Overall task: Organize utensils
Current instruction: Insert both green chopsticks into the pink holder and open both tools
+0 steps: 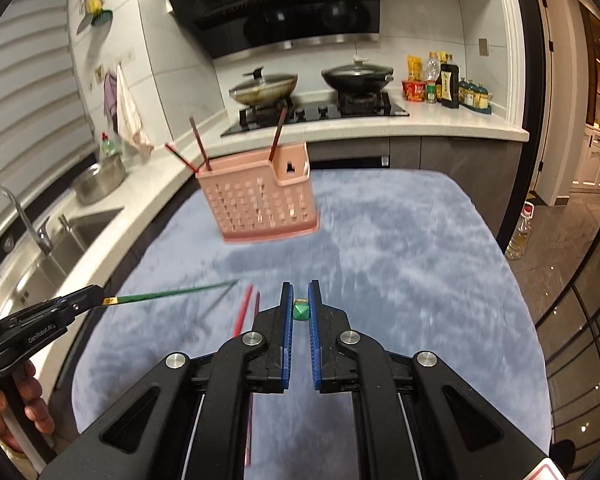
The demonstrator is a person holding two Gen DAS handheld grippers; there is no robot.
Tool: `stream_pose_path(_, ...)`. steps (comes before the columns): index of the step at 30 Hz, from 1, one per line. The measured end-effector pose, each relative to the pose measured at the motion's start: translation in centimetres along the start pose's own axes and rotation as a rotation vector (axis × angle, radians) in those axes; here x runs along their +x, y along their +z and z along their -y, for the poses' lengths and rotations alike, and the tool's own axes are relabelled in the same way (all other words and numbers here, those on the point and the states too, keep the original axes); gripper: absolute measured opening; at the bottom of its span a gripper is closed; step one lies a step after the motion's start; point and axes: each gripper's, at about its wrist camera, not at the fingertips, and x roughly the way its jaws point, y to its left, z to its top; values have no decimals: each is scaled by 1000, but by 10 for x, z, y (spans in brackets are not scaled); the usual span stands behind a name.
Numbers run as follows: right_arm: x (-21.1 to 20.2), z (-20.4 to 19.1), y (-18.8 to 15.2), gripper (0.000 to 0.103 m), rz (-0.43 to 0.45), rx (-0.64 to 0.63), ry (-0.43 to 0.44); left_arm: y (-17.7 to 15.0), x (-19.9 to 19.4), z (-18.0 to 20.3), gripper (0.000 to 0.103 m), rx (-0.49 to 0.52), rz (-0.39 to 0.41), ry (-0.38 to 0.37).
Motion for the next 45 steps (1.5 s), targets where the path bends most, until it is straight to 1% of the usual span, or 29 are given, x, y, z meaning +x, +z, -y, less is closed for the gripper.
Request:
stream_pose_path(6, 0, 1, 22, 7, 36, 11, -4, 33, 1, -4, 7, -7, 46, 13)
stream_pose_path(16, 10, 8, 69, 7, 91, 44, 37, 85, 3, -3, 7, 14, 133, 18)
stream_pose_path(22, 14, 7, 106, 7, 146, 57, 66, 125, -6, 2, 7, 26, 215, 10)
stream_pose_path(26, 22, 6, 138, 7, 191, 81, 103, 157, -13, 4, 6, 27, 275, -4)
stream_pose_path(29, 32, 3, 162, 7, 222, 102, 134, 186, -14, 8, 6, 33, 337, 1)
stream_pose_path(34, 52, -6, 201, 7, 264, 95, 144, 235, -7, 12, 6, 24, 430, -2)
stream_pose_path(37, 68, -11, 224, 7, 279, 104, 151, 259, 2, 14, 6, 26, 471, -2)
stream_pose_path(41, 88, -15, 244, 7, 287, 127, 168, 276, 19, 14, 6, 26, 474, -5)
stream_pose_path(45, 111, -22, 256, 7, 281, 125, 169, 282, 44, 13, 6, 31, 459, 6)
